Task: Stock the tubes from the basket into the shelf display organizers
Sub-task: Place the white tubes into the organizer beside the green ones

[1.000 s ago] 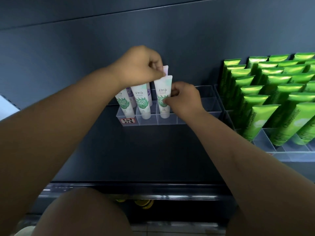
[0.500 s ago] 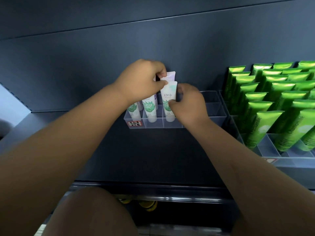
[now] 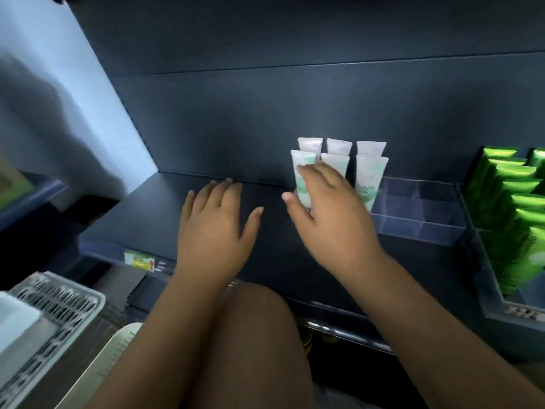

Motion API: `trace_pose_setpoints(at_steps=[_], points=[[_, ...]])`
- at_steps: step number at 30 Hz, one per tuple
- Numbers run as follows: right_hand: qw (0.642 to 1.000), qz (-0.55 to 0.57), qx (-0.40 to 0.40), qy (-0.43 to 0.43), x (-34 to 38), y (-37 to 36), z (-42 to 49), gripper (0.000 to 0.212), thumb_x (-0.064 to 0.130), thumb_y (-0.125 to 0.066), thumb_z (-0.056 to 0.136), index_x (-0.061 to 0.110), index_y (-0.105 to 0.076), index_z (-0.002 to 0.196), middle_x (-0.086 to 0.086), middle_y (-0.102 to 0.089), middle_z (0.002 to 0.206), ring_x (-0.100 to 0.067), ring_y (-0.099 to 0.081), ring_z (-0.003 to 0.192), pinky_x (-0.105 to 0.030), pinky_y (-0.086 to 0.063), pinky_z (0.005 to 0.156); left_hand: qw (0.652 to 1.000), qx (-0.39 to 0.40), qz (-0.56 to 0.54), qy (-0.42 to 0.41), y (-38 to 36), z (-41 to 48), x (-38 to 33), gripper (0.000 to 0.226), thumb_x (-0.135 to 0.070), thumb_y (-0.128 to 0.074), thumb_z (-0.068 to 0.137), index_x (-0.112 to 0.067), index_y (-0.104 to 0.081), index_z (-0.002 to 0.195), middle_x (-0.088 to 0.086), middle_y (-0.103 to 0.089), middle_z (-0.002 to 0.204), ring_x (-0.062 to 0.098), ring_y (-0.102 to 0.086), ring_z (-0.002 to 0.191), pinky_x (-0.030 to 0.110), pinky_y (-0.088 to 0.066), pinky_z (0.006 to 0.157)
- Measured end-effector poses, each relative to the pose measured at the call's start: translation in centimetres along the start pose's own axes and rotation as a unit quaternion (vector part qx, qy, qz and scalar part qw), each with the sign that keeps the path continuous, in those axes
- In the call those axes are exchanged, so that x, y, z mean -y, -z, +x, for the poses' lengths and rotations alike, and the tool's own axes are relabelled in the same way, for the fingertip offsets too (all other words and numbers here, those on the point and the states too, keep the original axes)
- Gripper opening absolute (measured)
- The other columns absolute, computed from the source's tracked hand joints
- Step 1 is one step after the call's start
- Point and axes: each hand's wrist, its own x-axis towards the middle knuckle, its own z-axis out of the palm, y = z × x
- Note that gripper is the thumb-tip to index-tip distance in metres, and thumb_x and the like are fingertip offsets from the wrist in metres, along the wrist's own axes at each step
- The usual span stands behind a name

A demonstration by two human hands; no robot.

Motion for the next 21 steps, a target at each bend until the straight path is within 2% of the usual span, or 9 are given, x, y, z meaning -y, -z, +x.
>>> trace_pose_setpoints(at_steps=[2,6,9,12,15,18,21], points=[[0.998,0.039,0.034,0.024,4.2,-1.4,-0.8,0.054,0.047,-0.047,0.102,0.015,-0.049,0.145,-0.003,-0.052,0.146,-0.022,-0.042,0.141,-0.038,-0.040,0.113,0.998,-0.004,0.012,0.056,1.0,-3.4,3.1,0.060,-0.055,-0.041,0.099,-0.011,-0.054,0.138,0.010,-0.057,0.143,0.034,-0.048,0.136,0.054,-0.034,0.115],[0.982,0.083,0.111,0.127,12.0,-5.4,-2.5,0.054,0.045,-0.047,0.102,0.011,-0.049,0.143,-0.008,-0.051,0.146,-0.026,-0.038,0.144,-0.041,-0.037,0.116,0.986,0.002,0.040,0.161,2.7,-10.1,9.1,0.063,-0.055,-0.039,0.098,-0.008,-0.055,0.136,0.014,-0.060,0.139,0.037,-0.051,0.132,0.058,-0.038,0.110],[0.962,0.094,0.185,0.175,16.6,-9.3,-4.7,0.049,0.042,-0.047,0.101,0.011,-0.052,0.139,-0.009,-0.054,0.137,-0.028,-0.045,0.134,-0.044,-0.041,0.109,0.970,0.000,0.072,0.231,3.4,-14.9,12.9,0.063,-0.055,-0.039,0.097,-0.005,-0.059,0.130,0.018,-0.064,0.132,0.038,-0.056,0.126,0.055,-0.041,0.108],[0.941,0.081,0.264,0.195,19.5,-13.4,-7.0,0.041,0.042,-0.046,0.102,0.015,-0.054,0.132,-0.006,-0.055,0.133,-0.026,-0.051,0.122,-0.042,-0.045,0.100,0.951,-0.007,0.089,0.297,2.9,-19.6,16.1,0.056,-0.051,-0.046,0.097,-0.003,-0.063,0.122,0.020,-0.068,0.120,0.039,-0.060,0.116,0.052,-0.045,0.101],[0.916,0.062,0.341,0.201,20.5,-17.1,-8.7,0.039,0.044,-0.045,0.102,0.017,-0.054,0.129,-0.005,-0.056,0.131,-0.026,-0.054,0.118,-0.041,-0.045,0.093,0.931,0.045,0.096,0.350,1.0,-24.2,18.6,0.055,-0.052,-0.045,0.096,-0.003,-0.063,0.112,0.022,-0.068,0.109,0.041,-0.061,0.107,0.052,-0.048,0.095],[0.885,0.039,0.420,0.197,20.5,-21.2,-10.5,0.038,0.046,-0.044,0.102,0.017,-0.054,0.125,-0.007,-0.055,0.128,-0.027,-0.055,0.115,-0.041,-0.047,0.090,0.906,0.118,0.075,0.400,-1.5,-28.1,20.3,0.056,-0.052,-0.043,0.095,-0.004,-0.062,0.115,0.022,-0.066,0.113,0.042,-0.060,0.110,0.055,-0.047,0.098],[0.854,0.031,0.492,0.166,20.3,-25.3,-12.0,0.037,0.047,-0.047,0.101,0.019,-0.055,0.123,-0.006,-0.055,0.123,-0.027,-0.058,0.109,-0.042,-0.050,0.087,0.878,0.154,0.037,0.451,-3.9,-30.8,21.6,0.051,-0.048,-0.050,0.099,-0.006,-0.062,0.125,0.019,-0.065,0.123,0.038,-0.059,0.114,0.048,-0.046,0.099]])
